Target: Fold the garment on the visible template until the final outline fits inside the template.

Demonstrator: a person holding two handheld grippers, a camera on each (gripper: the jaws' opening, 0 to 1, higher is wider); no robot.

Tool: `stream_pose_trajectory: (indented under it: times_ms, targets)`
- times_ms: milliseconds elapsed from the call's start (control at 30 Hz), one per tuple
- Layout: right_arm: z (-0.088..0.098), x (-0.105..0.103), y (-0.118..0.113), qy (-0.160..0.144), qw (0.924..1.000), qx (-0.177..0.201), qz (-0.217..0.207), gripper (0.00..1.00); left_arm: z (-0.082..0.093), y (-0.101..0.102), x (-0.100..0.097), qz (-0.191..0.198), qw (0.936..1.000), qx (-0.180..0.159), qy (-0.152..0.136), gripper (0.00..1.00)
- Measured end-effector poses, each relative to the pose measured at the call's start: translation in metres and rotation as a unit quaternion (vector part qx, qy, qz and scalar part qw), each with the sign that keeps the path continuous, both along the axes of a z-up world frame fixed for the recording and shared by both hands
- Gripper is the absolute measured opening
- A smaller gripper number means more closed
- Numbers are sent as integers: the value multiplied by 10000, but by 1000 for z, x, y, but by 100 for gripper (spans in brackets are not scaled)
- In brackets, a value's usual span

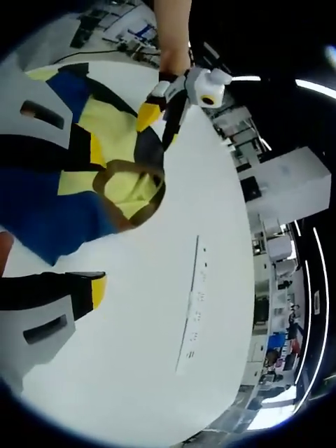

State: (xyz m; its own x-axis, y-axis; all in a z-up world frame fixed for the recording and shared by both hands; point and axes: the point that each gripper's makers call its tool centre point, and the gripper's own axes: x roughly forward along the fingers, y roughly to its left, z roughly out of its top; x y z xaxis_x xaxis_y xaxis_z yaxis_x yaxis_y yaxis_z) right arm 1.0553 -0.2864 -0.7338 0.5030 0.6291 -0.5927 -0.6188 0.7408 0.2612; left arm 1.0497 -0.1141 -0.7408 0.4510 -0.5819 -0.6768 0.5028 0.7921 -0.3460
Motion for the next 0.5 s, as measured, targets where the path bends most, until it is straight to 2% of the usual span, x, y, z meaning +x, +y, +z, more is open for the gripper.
stream_pose_trajectory:
  times_ms: [133, 500]
  targets:
    - [-7, 4, 3, 52, 10000, -30, 20, 57, -1, 2, 5, 188, 9997, -137, 30, 65]
    - [-24, 5, 11, 168, 9996, -165, 169, 50, -9, 3, 8, 235, 9997, -55, 42, 56]
